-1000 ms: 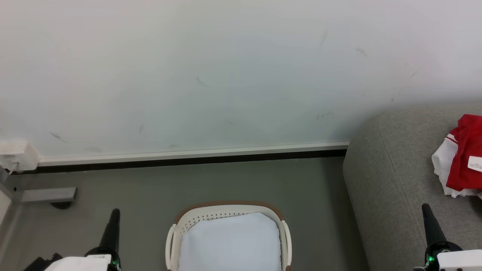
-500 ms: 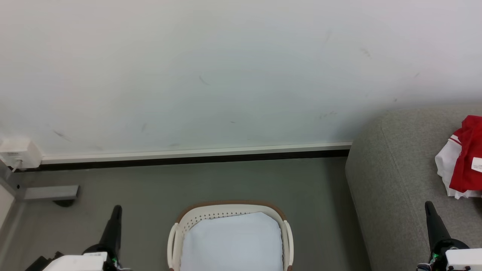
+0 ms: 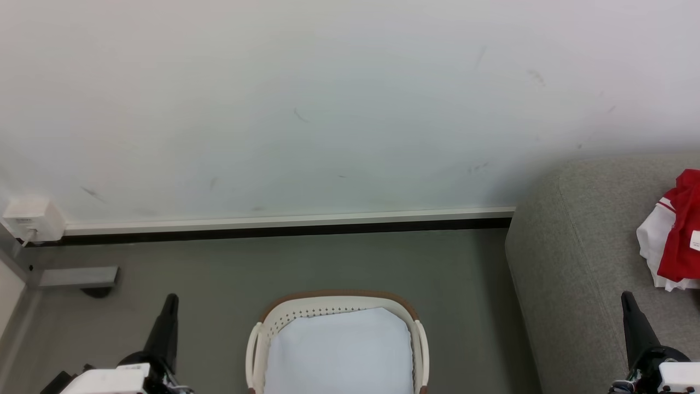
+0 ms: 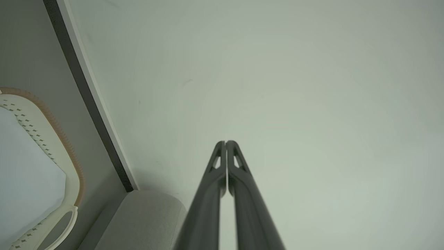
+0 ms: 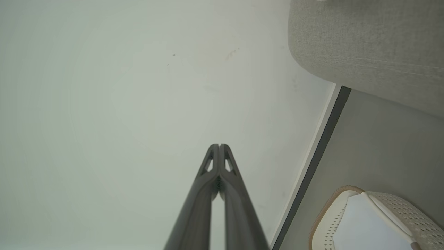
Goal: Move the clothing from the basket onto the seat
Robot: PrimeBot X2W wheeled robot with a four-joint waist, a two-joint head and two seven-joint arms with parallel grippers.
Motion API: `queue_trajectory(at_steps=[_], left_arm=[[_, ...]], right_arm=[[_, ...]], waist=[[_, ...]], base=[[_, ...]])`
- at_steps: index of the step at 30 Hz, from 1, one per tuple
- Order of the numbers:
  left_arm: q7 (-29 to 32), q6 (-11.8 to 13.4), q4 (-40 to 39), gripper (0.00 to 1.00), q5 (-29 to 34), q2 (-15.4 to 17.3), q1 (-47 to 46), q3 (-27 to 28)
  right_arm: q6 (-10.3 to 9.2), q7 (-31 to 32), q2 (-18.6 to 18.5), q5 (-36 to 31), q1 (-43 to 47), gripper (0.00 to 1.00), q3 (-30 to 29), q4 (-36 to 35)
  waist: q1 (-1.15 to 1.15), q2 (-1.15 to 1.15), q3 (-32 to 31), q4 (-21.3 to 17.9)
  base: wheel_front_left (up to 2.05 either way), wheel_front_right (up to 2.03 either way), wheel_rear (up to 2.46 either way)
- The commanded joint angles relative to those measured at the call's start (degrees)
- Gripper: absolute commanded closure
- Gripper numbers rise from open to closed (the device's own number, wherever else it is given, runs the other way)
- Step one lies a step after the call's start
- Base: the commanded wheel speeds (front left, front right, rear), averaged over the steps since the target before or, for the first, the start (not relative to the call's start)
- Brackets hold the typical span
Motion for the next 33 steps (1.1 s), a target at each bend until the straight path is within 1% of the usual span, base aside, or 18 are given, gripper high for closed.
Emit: queue_trajectory(at_steps=[1, 33], left_arm=[[0.4, 0.1, -0.3, 1.00, -1.5, 0.5, -0.6, -0.1], [0.5, 0.1, -0.3, 1.00, -1.5, 0.4, -0.6, -0.1]], right_arm=[[-0.12, 0.3, 0.1, 1.2, -0.7, 1.00, -0.4, -0.4], [-0.12, 0.6, 0.3, 0.7, -0.7, 1.00, -0.6, -0.3]], waist=[[0.00, 0.00, 0.0, 0.1], [0.00, 0.00, 0.0, 0.1]], base=[[0.00, 0.00, 0.00], [0.00, 0.00, 0.00]])
